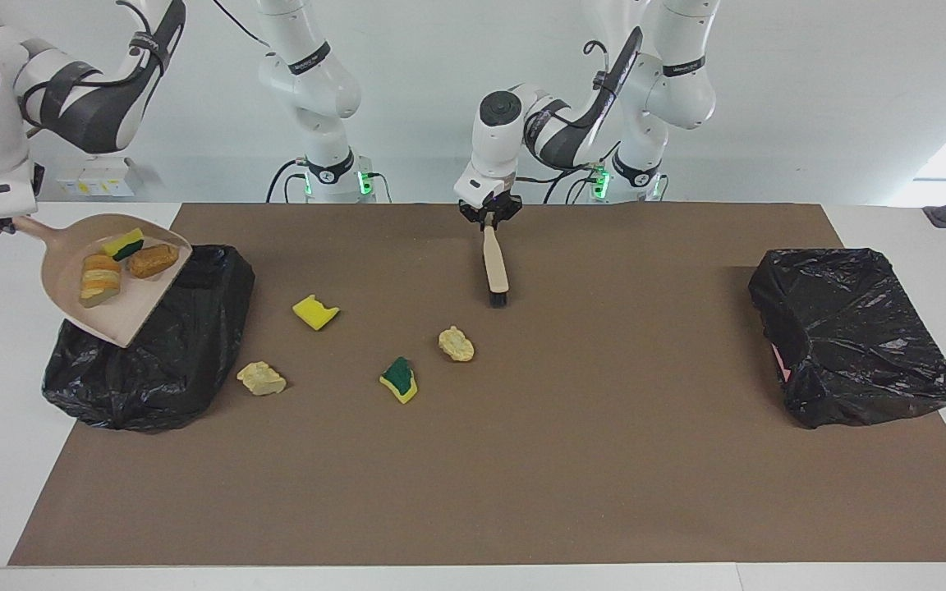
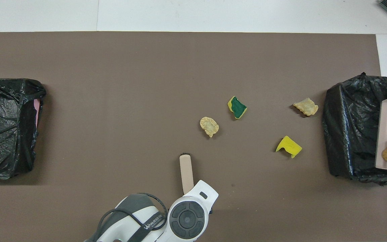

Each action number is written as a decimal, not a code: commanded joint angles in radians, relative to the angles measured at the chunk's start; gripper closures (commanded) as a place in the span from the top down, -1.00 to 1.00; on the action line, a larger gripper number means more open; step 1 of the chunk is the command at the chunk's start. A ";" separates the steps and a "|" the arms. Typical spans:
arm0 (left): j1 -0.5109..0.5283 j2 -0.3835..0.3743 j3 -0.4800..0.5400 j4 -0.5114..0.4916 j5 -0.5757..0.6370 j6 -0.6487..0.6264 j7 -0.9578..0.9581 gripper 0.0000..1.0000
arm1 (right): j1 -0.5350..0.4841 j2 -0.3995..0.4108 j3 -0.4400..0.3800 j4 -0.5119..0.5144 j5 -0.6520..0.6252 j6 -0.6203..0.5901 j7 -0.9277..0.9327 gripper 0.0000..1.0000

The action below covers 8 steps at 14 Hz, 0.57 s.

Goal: Sweep and dump trash in bin
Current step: 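Tip the dustpan over the bag with the right gripper while the left gripper withdraws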

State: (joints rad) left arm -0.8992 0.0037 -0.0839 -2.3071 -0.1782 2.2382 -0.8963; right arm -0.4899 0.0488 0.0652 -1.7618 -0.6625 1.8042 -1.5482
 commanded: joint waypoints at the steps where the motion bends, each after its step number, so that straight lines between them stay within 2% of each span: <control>1: -0.009 0.001 0.013 0.002 -0.012 0.006 -0.004 -1.00 | 0.022 -0.060 0.005 -0.080 -0.077 0.009 0.097 -1.00; 3: -0.001 -0.004 0.015 0.003 -0.023 0.004 -0.004 -1.00 | 0.031 -0.067 0.007 -0.088 -0.133 -0.002 0.154 -1.00; 4: 0.000 -0.002 0.015 0.003 -0.024 0.003 -0.003 -0.75 | 0.031 -0.069 0.005 -0.090 -0.153 -0.002 0.157 -1.00; 5: 0.002 -0.002 0.018 0.003 -0.024 0.001 0.000 0.49 | 0.030 -0.067 0.005 -0.088 -0.166 -0.003 0.163 -1.00; 6: 0.006 -0.007 0.020 0.003 -0.024 -0.002 0.002 0.99 | 0.030 -0.067 0.007 -0.087 -0.172 -0.003 0.187 -1.00; 8: 0.061 -0.016 0.021 0.033 -0.023 -0.058 0.010 1.00 | 0.031 -0.066 0.007 -0.080 -0.184 -0.011 0.200 -1.00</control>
State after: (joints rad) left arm -0.8845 0.0026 -0.0650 -2.3011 -0.1888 2.2332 -0.8964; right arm -0.4571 0.0071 0.0677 -1.8213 -0.8146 1.8042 -1.3788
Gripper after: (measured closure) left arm 0.454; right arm 0.683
